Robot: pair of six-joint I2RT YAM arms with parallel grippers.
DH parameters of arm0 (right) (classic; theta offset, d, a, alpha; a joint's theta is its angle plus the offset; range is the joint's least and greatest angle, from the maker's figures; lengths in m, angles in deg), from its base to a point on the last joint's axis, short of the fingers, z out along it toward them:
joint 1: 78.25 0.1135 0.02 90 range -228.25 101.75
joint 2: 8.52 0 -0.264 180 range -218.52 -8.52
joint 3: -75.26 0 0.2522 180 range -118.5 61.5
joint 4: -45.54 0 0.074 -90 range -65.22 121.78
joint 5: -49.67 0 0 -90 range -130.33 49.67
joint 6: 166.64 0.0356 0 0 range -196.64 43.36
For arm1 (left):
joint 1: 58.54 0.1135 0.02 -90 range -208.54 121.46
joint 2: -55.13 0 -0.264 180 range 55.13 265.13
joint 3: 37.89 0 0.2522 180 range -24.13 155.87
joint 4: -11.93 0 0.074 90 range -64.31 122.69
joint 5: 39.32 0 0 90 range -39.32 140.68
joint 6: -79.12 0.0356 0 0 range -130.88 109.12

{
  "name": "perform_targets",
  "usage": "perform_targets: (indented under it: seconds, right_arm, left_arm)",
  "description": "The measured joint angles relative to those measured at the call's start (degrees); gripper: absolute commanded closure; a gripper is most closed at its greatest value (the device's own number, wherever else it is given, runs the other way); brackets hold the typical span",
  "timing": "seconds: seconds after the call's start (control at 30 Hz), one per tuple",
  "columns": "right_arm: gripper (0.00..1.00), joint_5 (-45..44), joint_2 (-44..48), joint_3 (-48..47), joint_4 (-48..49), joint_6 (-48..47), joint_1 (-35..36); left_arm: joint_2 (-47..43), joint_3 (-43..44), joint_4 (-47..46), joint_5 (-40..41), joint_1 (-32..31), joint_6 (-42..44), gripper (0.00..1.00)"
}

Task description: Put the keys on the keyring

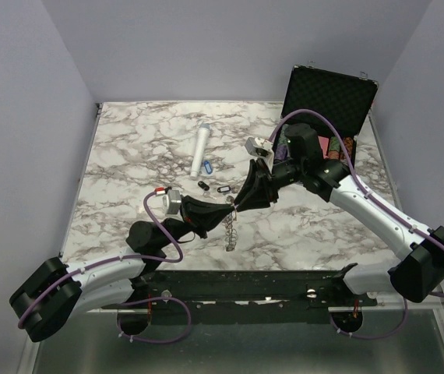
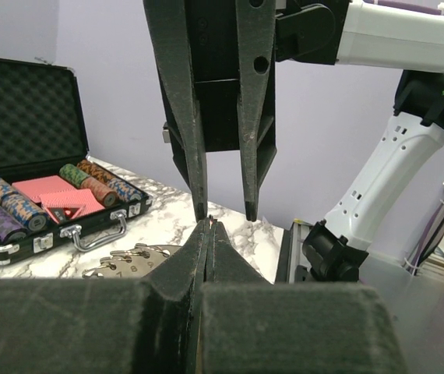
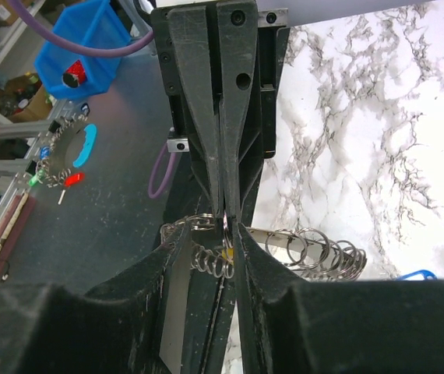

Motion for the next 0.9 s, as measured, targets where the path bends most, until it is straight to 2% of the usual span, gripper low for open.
perform_targets:
  seconds: [0.9]
  right_arm:
    - [0.67, -2.67, 0.0, 0.92, 0.11, -0.02, 0.35]
  left_arm:
    - [0.09, 0.0, 0.0, 4.7, -0.66, -0.61, 1.0]
